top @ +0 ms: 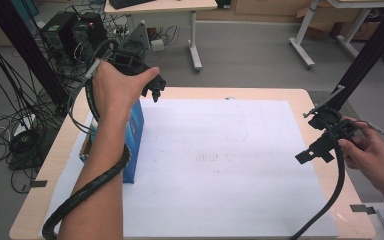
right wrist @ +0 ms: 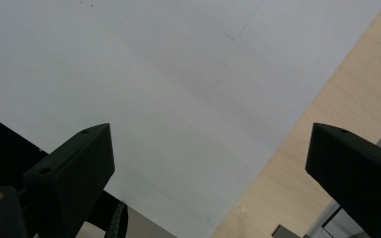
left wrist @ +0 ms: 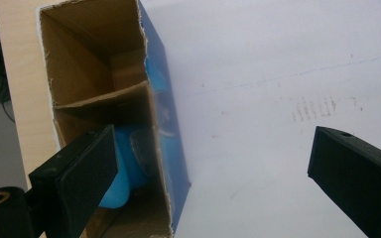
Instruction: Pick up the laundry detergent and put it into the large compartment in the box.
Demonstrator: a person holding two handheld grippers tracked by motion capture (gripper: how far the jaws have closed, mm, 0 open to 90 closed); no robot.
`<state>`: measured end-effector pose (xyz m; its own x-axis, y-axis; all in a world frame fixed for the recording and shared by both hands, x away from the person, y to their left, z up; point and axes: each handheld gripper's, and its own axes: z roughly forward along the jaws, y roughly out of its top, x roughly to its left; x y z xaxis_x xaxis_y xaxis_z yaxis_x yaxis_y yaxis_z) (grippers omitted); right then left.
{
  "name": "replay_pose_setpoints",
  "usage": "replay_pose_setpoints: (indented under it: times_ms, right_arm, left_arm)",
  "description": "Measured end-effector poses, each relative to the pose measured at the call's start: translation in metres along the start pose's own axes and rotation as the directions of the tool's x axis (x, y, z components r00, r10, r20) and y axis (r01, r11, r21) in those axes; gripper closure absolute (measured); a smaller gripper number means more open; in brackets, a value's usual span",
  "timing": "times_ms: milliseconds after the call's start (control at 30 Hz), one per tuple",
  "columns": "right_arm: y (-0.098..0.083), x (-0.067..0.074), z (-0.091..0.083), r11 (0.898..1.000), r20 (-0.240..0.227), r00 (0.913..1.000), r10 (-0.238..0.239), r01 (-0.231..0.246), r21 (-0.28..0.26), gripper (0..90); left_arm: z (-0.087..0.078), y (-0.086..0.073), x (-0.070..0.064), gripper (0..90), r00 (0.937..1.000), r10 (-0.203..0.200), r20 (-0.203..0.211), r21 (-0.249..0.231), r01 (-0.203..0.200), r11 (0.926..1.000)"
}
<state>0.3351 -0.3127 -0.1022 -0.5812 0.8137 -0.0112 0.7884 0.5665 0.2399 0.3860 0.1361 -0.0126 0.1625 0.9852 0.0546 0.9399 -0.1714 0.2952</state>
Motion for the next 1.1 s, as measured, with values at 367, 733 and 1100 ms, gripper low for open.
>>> replay_pose_setpoints:
  times_ms: [367,733,1100]
  right_arm:
    - [-0.0007,0.0013,-0.0013,1.0,0.006,1.0,-0.001,0.001,-0.005,4.7]
    - [-0.002,-0.0002,-0.0023,1.0,0.013,0.9999,0.0,0.0,-0.001,4.7]
    - [0.0011,0.0042,-0.0021,1.0,0.02,0.9998,-0.006,0.006,0.007,4.7]
  left_arm:
    - [-0.0002,-0.0024,-0.0008,5.8,0.9999,0.013,0.006,-0.003,-0.013,0.9999]
    - [0.0033,-0.002,-0.002,5.8,0.9998,0.019,0.01,0.001,-0.019,0.9998]
    - [0.0029,-0.0066,0.0001,5.8,0.9995,0.028,0.016,-0.008,-0.027,0.9996]
